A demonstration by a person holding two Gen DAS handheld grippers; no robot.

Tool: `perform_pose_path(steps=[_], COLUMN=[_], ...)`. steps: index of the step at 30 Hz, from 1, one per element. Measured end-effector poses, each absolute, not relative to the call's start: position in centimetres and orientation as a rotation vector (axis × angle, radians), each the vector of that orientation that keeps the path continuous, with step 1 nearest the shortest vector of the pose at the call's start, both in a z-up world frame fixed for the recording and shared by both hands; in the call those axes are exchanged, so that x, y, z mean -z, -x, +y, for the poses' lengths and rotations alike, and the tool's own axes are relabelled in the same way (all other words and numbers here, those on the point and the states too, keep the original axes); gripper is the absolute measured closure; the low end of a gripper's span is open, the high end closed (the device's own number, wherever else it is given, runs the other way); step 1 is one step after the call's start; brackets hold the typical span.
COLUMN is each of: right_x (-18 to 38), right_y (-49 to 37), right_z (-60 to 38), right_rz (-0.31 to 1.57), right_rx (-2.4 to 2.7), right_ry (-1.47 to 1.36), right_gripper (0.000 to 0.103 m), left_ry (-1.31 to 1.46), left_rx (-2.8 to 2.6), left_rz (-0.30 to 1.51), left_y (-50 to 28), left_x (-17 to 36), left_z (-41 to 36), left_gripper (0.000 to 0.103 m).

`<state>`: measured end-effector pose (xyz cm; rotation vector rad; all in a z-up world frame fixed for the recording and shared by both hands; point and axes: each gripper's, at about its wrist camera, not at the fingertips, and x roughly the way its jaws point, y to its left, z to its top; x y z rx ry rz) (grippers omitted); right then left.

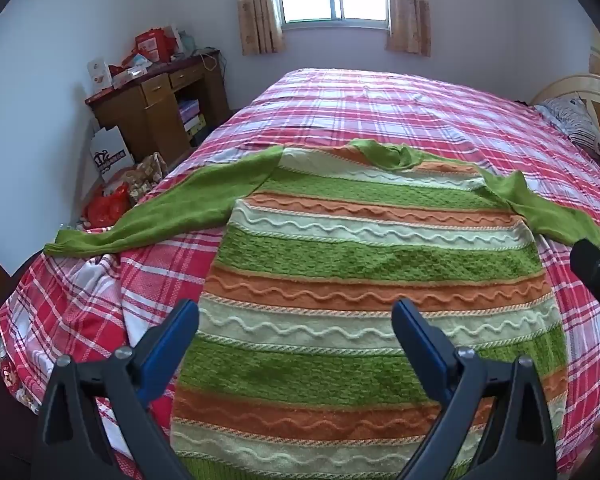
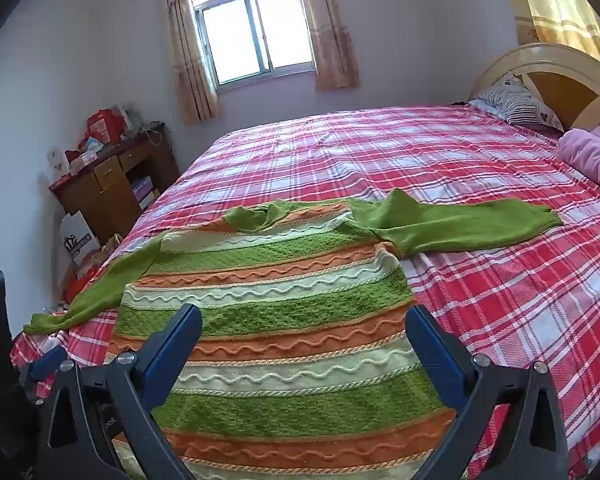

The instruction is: Fold small clothes

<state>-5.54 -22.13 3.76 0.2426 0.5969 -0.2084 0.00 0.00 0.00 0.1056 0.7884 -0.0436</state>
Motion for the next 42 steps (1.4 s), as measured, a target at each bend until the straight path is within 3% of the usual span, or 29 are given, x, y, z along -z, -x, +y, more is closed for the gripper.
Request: perform_pose_path(steps=[42], right_x=[-2.8], right_y=[3.7], right_z=[-22.6], right_rz=[0.626], right_rx=[0.227], right_ry=[-0.198], right_gripper=[0.001], left_ry=[-0.101], left_rx=[0.034], left_rz=[0.800], left_y=[-1.0], left_x=[0.8], left_z=[0.0], left_gripper=[0.004])
